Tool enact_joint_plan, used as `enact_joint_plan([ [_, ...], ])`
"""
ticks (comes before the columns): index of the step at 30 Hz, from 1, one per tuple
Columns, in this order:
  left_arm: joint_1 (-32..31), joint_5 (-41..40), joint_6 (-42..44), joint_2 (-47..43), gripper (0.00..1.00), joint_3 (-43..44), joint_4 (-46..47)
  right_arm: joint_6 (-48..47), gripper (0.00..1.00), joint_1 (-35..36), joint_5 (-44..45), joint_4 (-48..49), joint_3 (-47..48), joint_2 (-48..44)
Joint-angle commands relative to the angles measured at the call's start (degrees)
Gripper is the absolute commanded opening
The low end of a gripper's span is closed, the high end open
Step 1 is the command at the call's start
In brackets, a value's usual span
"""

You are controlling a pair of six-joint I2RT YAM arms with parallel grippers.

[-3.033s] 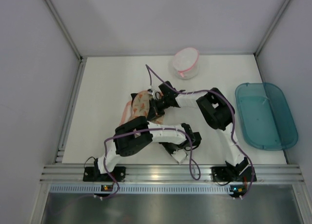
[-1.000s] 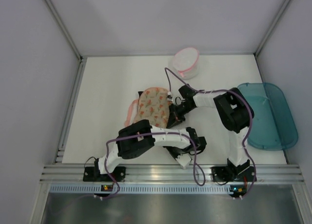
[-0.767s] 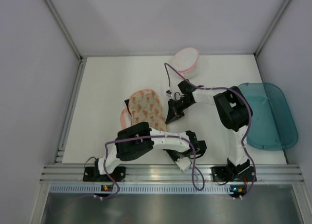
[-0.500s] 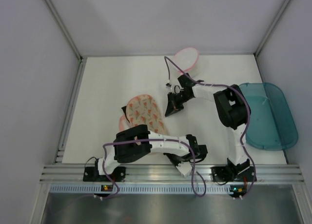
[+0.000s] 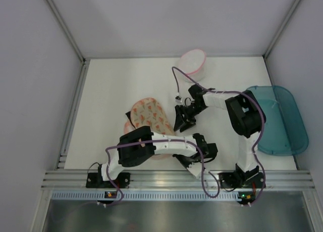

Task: Place the bra in the laundry bag and zip it closed
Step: Zip the laundry bag at the center of the board.

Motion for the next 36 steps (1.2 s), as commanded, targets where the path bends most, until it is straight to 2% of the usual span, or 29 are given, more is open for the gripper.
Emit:
enact_joint_plan([
  [1,0.34,-1.16,0.36,-2.17,0.00,2.07,0.46,-1.84,0.62,0.81,-5.02,-1.47,-0.90,-0.61],
  [4,1.04,-1.52,0.71,-2.88,0.00,1.81,1.25,-1.75,0.59,1.61,-6.69,-0.59,-2.22,-0.26],
  [8,1.39,-1.87,0.97,-4.02,0.00,1.45,3.53,-1.23,0.50,2.49,-8.89,0.37,-3.19,0.80],
  [11,1.39,-2.22,1.15,-5.59,0.00,0.84,6.07,-0.17,0.29,2.84,-10.74,1.34,-3.10,1.41],
  [14,1.39,-2.48,1.85,-7.35,0.00,-0.74,9.76,0.18,0.15,3.01,-12.23,1.69,-3.10,1.85],
  [16,1.39,-1.87,2.29,-9.55,0.01,-1.53,11.27,0.18,0.01,3.01,-13.20,1.78,-3.10,1.94],
  [17,1.39,-1.87,2.29,-10.34,0.06,-2.49,13.19,0.36,0.00,3.01,-13.46,1.96,-3.10,1.77],
  [18,1.39,-2.13,2.12,-11.91,0.22,-3.20,14.43,0.97,0.00,3.01,-13.55,2.92,-3.19,1.68],
  [20,1.39,-2.31,1.77,-13.59,0.36,-4.26,15.75,2.81,0.00,3.01,-13.55,5.02,-3.89,0.89],
  [21,1.39,-2.13,0.72,-15.34,0.58,-4.35,16.63,4.56,0.00,2.93,-13.47,5.91,-4.07,0.71],
  [22,1.39,-1.96,-0.07,-16.66,0.74,-4.44,17.16,5.53,0.00,2.84,-13.38,8.09,-4.24,0.36],
  [24,1.57,-0.38,-2.00,-21.30,0.77,-5.40,18.82,8.69,0.00,2.93,-13.20,10.21,-4.51,0.27],
  [26,1.83,1.02,-3.85,-25.01,0.98,-6.89,19.88,11.16,0.00,3.01,-12.59,13.99,-4.95,0.27],
  [30,4.90,1.30,-13.40,-36.61,0.98,-10.76,24.54,21.06,0.00,3.01,-10.83,23.64,-7.40,-0.34],
  [32,10.86,2.17,-17.11,-40.91,0.98,-11.81,26.21,25.91,0.00,2.84,-9.86,31.87,-9.86,-1.13],
  [33,13.93,5.39,-21.04,-41.89,0.98,-11.65,26.22,30.29,0.00,2.75,-8.99,33.84,-10.48,-1.22],
  [34,20.66,7.17,-23.17,-42.86,0.98,-11.47,26.30,32.07,0.00,2.49,-8.46,36.21,-11.10,-1.22],
  [36,27.20,8.15,-28.96,-45.24,0.98,-12.87,27.97,37.06,0.00,2.40,-7.67,40.79,-11.54,-1.31],
])
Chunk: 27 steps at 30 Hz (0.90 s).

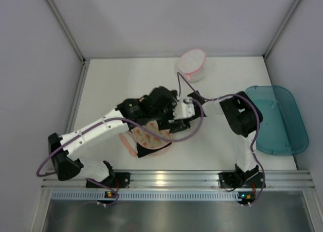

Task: Place the bra in the laundry bag and zip it closed
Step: Zip the laundry bag at the center of the board.

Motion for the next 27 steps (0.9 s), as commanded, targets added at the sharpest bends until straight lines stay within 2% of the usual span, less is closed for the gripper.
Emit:
enact_joint_plan([
  [1,11.90,0.97,-12.84,-3.27,0.98,-3.88,4.37,12.87,0.00,-0.03,2.60,15.03,-0.94,-3.15],
  [6,15.44,1.38,-18.82,-11.61,0.98,-11.44,8.23,21.75,0.00,-0.29,5.07,20.04,-0.86,-3.59],
  [7,16.14,2.96,-18.30,-13.37,0.98,-13.37,9.02,22.72,0.00,-0.20,5.86,20.49,-0.68,-3.94],
  [8,16.32,7.84,-16.30,-16.43,0.98,-16.70,9.38,24.73,0.00,-0.20,6.48,20.93,-0.68,-3.85],
  [10,16.41,10.25,-15.58,-18.48,0.98,-20.05,9.82,26.50,0.00,-0.20,7.80,22.59,-1.20,-3.94],
  [14,16.32,20.79,-10.41,-21.82,0.98,-25.42,10.43,29.14,0.00,-0.12,8.15,25.50,-3.40,-3.59],
  [19,16.06,20.64,-8.11,-22.18,0.98,-33.85,20.34,29.50,0.00,0.32,7.89,26.29,-3.49,-3.24],
  [27,15.71,17.13,-1.07,-20.95,0.98,-41.25,32.57,30.12,0.00,1.64,6.92,27.52,-3.23,-2.62],
])
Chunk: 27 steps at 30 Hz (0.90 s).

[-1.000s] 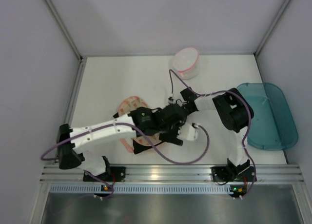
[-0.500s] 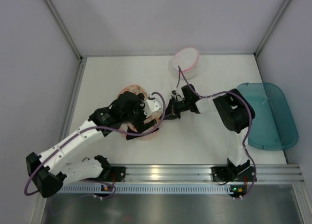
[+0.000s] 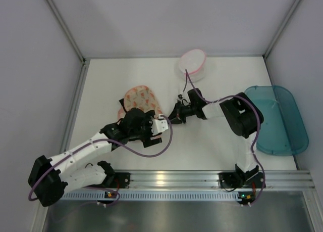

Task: Place the bra in the laundry bag and zip it closed
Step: Zip the laundry bag at the center of the board.

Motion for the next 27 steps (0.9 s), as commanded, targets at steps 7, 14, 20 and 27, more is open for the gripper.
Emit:
enact_joint_plan([
  [7,-0.20,-4.86,3.87,6.20,0.98,-2.00,16.09,-0.47,0.00,2.17,-0.92,1.95,1.04,-1.66],
  [14,-0.20,-6.09,5.54,7.53,0.98,-3.67,17.76,-0.38,0.00,2.17,-1.19,1.95,0.95,-1.48],
  [20,-0.11,-9.52,7.30,6.30,0.98,-7.62,18.29,0.50,0.00,2.26,-2.24,3.35,0.69,-1.05],
  [27,-0.03,-15.41,7.39,5.86,0.98,-10.96,25.05,-1.34,0.00,2.79,-3.83,0.99,1.47,0.19],
])
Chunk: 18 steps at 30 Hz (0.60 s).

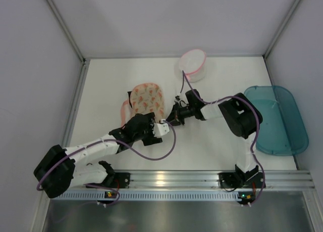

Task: Place the bra in the laundry bag and zip it closed
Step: Zip the laundry bag at the center of the board.

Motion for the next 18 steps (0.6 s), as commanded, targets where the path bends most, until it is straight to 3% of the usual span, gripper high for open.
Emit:
enact_joint_plan([
  [1,0.06,-3.81,0.61,-1.86,0.98,-1.31,7.44,-2.46,0.00,1.19,-2.34,-0.11,1.63,0.25],
  [6,0.06,-3.73,0.26,-3.26,0.98,-1.83,14.55,-5.45,0.00,3.12,-3.31,-4.15,3.65,1.65],
  [11,-0.03,-1.34,1.40,-3.62,0.98,-1.05,15.18,-6.77,0.00,3.48,-3.75,-5.92,5.05,2.80],
  [14,0.06,-2.75,2.36,-3.96,0.98,-1.39,14.13,-6.86,0.00,3.56,-3.83,-6.01,5.23,3.15],
  [18,1.38,1.44,-0.34,-12.72,0.98,-0.96,4.66,-6.86,0.00,3.30,-3.66,-6.27,5.23,3.15],
])
